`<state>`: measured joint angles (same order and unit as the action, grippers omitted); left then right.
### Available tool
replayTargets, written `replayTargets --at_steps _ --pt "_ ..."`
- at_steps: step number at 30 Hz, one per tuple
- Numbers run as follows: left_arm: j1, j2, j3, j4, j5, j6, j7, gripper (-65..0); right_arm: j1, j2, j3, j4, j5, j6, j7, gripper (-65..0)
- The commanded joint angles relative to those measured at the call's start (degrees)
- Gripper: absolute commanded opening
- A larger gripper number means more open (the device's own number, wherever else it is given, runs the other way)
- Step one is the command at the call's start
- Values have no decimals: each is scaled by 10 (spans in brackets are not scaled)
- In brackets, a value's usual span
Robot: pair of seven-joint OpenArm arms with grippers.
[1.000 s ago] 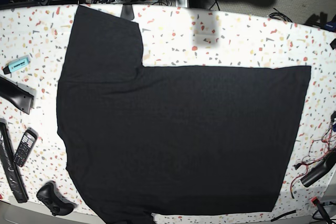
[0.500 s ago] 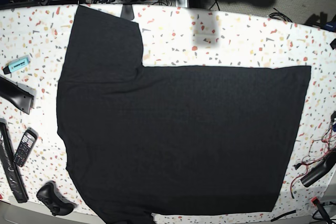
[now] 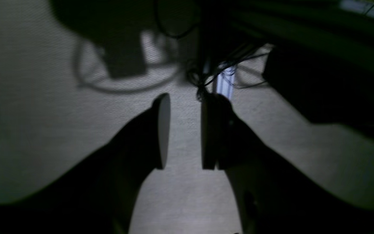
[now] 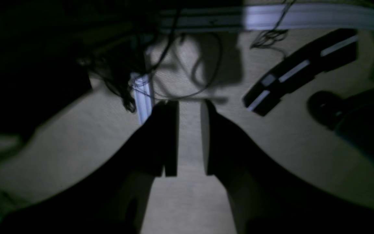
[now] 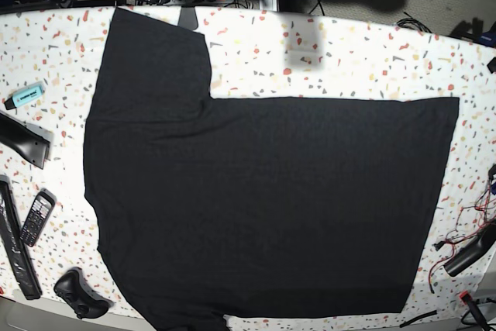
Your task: Fold the T-shirt properly
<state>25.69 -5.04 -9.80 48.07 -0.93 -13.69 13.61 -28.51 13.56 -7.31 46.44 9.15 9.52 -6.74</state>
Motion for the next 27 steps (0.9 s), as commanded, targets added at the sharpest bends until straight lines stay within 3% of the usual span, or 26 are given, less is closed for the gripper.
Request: replayTargets --at_steps 1,6,13,22,27 --pt "15 -8 2 28 -10 0 2 -495 -23 10 -4 27 1 3 0 -529" --pt "83 -31 2 167 -26 0 18 -495 -118 54 -9 174 50 3 -6 -529" --pt "162 -92 1 339 -62 0 52 -495 -243 130 -8 393 47 4 -20 -530" --pt "200 -194 1 509 -63 0 96 -495 -336 216 -4 643 -96 5 -131 -530" --pt "200 -237 1 596 16 3 106 -495 -342 228 26 730 -127 5 -173 -530"
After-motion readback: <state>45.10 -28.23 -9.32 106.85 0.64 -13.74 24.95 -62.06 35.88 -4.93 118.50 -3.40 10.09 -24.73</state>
